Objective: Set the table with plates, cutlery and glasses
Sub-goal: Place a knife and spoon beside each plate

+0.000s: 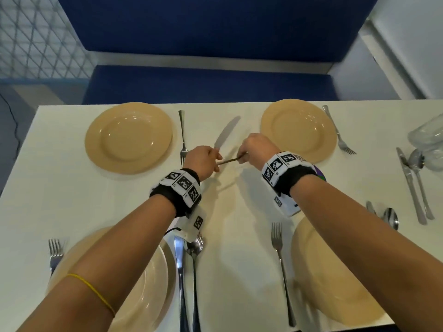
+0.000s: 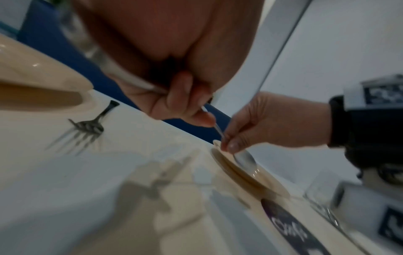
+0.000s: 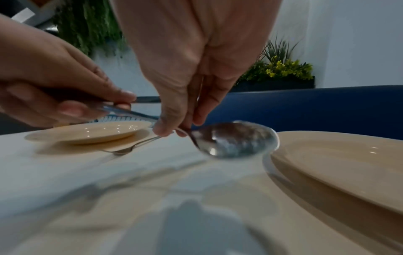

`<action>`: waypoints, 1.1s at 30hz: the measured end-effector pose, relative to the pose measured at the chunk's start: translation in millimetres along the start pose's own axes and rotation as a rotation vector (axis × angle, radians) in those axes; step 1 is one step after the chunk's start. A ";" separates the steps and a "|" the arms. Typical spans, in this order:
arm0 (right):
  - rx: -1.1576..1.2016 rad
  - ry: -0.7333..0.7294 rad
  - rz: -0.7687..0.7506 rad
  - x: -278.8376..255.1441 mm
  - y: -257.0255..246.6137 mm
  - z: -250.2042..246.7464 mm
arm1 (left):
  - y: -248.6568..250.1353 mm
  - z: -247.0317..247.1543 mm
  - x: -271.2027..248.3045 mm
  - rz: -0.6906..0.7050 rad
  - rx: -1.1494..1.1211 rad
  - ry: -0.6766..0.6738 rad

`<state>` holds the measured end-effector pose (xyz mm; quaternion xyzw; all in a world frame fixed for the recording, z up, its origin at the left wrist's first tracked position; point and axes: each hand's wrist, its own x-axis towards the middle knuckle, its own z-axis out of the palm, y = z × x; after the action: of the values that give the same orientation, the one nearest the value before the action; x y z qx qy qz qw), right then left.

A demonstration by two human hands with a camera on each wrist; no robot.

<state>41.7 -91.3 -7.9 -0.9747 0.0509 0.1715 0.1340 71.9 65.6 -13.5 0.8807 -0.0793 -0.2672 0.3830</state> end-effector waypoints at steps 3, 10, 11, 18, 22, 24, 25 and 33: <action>0.037 -0.003 0.100 7.5 8.4 -3.6 | 0.1 -13.9 11.3 -0.070 -0.204 0.077; 0.399 0.122 0.411 45.7 15.4 0.0 | 8.1 -25.8 41.7 -0.177 -0.457 0.008; 0.411 0.108 0.428 51.9 14.3 1.4 | 8.3 -24.1 43.8 -0.164 -0.457 -0.018; 0.370 0.102 0.435 66.8 10.6 15.0 | 1.1 -11.3 54.9 -0.119 -0.509 -0.032; 0.460 0.231 0.333 59.1 8.9 18.7 | -1.7 -10.6 58.6 -0.170 -0.578 0.074; 0.458 0.389 0.195 55.5 4.3 15.4 | 1.2 -11.8 59.8 -0.139 -0.557 0.117; 0.423 0.417 0.108 54.2 3.2 12.3 | 4.0 -12.0 61.1 -0.121 -0.533 0.131; -0.211 0.179 -0.227 51.4 17.5 -40.9 | 48.1 -3.9 64.0 0.036 -0.287 0.120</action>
<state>100.3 -122.2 6.9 -0.9942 -0.0659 0.0722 0.0442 131.2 12.6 -3.1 0.8298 -0.0330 -0.2156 0.5138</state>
